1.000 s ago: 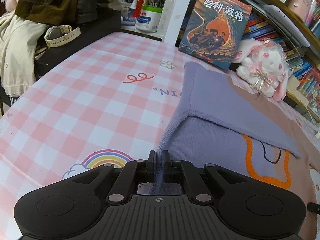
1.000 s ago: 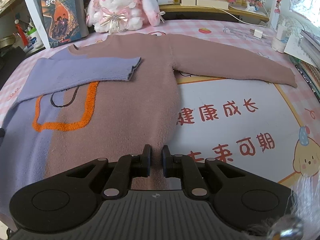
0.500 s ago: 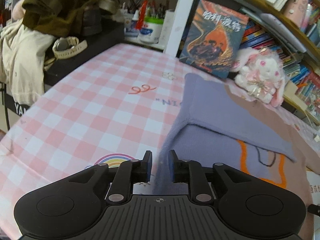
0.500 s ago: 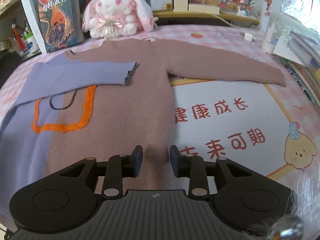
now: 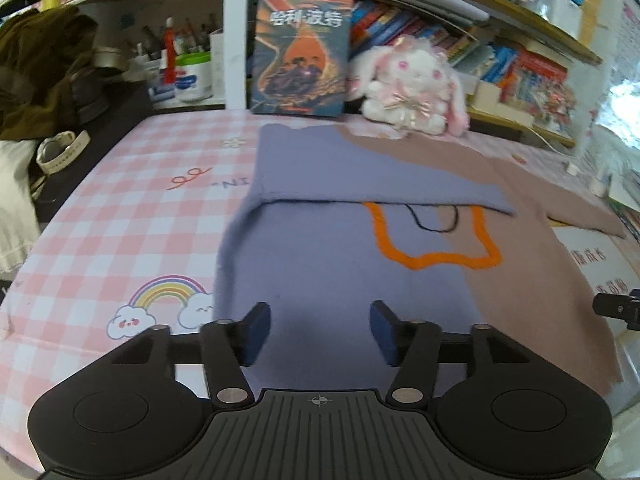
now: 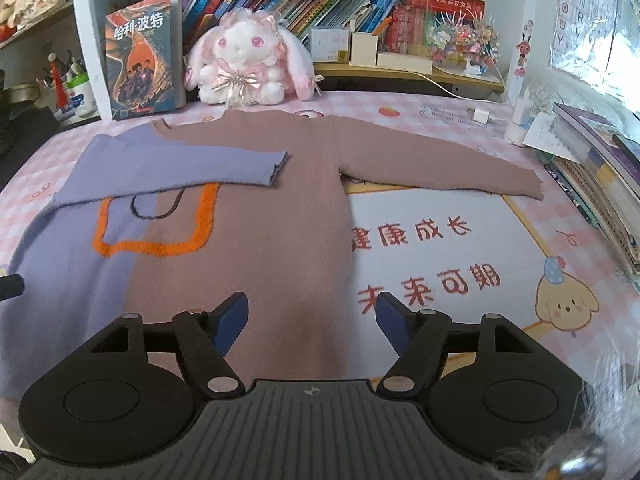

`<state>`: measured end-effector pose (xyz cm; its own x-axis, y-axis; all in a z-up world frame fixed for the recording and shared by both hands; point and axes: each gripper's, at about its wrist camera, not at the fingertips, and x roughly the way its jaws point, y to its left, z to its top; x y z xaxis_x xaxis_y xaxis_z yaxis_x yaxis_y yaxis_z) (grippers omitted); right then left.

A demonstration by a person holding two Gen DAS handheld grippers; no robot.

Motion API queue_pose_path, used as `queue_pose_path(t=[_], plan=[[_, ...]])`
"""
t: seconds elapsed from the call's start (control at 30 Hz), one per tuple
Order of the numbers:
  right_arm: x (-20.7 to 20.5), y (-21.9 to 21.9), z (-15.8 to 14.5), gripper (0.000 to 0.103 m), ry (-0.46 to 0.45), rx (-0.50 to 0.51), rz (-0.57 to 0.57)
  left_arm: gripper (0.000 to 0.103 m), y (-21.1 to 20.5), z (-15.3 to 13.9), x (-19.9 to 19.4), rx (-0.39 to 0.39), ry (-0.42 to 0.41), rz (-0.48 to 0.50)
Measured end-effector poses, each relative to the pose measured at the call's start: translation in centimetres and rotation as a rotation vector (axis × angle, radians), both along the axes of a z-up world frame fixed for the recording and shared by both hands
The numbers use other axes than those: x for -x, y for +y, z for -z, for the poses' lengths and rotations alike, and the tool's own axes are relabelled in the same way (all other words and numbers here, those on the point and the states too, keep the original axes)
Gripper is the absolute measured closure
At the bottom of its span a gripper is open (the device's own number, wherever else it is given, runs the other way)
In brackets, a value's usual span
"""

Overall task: Fold clothes
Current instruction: 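Withdraw the left gripper and move the right gripper to the pink sleeve cuff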

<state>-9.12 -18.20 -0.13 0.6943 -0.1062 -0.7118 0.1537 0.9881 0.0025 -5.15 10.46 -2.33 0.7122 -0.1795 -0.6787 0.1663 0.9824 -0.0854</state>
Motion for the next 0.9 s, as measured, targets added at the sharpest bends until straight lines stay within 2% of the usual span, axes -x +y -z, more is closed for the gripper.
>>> queue_pose_path(t=[0.17,0.43,0.9], plan=[[1.8,0.1,0.0,0.033,0.012,0.009,0.024,0.036,-0.3,0.3,0.3,0.017,0.012,0.021],[4.1,-1.4,0.2,0.031,0.024,0.008,0.122,0.034,-1.9,0.8,0.6,0.024,0.024,0.087],[4.3,-3.5,0.3,0.03,0.021,-0.005,0.142,0.031,-4.4,0.7,-0.4,0.015,0.033,0.091]])
